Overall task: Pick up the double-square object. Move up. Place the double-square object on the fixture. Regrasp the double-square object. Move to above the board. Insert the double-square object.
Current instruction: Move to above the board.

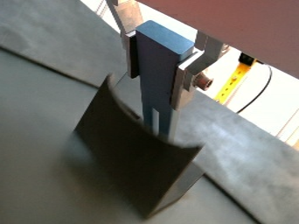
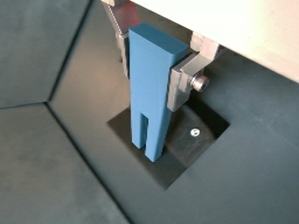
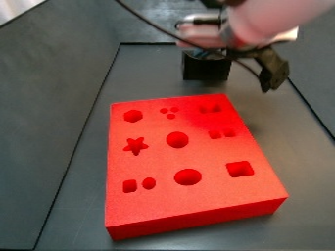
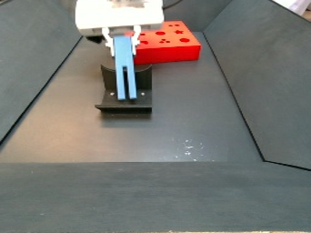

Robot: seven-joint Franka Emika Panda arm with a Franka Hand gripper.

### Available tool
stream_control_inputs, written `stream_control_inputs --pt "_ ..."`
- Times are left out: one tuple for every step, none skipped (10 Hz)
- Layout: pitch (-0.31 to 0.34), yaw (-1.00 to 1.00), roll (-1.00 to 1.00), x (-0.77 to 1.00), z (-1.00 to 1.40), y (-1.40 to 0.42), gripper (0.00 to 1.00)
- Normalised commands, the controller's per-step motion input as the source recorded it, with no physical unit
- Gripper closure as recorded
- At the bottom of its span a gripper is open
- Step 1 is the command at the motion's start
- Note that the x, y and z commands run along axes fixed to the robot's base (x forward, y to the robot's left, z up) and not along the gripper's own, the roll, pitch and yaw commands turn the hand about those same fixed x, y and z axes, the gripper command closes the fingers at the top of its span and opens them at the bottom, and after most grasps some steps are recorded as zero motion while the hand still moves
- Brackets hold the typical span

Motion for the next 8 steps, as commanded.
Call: stream_control_inputs --pt "-0.042 -0.11 0.03 0.0 1.0 0.08 1.0" --pt "-0.02 -0.11 0.02 0.0 1.0 0.08 1.0" --pt "0.004 -0.11 0.01 0.0 1.0 0.08 1.0" --pt "0.029 -0.1 0.01 0.0 1.0 0.07 1.0" --pt "0.061 -0.08 0.0 -0.01 1.0 0.07 1.0" --pt "0.082 -0.06 -0.01 -0.01 1.0 0.07 1.0" --pt "0.096 -0.03 -0.02 -0.01 1.0 0.06 1.0" --pt "0.107 -0.01 -0.04 -0.02 1.0 0.06 1.0"
